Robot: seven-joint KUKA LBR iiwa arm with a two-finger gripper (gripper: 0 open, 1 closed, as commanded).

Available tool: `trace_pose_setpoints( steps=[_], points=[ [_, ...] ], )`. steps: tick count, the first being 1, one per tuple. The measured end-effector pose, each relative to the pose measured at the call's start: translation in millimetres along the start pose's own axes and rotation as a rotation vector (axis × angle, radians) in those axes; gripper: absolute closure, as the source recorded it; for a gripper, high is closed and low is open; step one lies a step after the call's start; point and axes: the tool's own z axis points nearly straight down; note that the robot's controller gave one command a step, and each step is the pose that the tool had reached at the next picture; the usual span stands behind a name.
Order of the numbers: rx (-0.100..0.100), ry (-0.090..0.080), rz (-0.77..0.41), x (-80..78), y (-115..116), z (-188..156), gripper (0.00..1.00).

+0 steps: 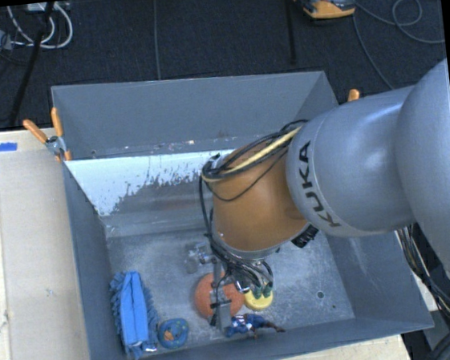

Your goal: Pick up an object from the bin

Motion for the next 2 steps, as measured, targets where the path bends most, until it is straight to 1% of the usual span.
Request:
trace_pose_setpoints(
  steps=[1,2],
  points=[
    [-0.001,0.001,-0.037,2.1,1.1,6.9,0.00],
    [0.002,0.001,0.003,8.4,-27.7,25.9,0.00]
  ],
)
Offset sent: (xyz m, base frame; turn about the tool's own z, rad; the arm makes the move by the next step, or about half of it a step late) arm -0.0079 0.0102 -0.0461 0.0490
